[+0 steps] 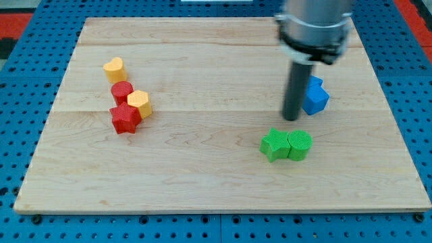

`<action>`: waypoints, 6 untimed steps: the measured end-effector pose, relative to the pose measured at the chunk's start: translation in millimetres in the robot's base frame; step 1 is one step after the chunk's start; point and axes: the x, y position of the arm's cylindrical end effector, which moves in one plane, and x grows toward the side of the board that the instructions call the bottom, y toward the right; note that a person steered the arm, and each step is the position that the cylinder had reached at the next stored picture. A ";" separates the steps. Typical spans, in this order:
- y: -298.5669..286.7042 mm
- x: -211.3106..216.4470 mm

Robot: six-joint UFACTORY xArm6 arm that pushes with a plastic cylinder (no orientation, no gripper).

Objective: Move the green blocks towards the blue blocks

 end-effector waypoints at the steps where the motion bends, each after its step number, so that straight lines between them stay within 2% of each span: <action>1: 18.8 34.0; 2: 8.0 72.4; 3: -47.3 65.0; 4: -65.7 44.5; 5: -40.8 84.2; 6: -96.4 114.6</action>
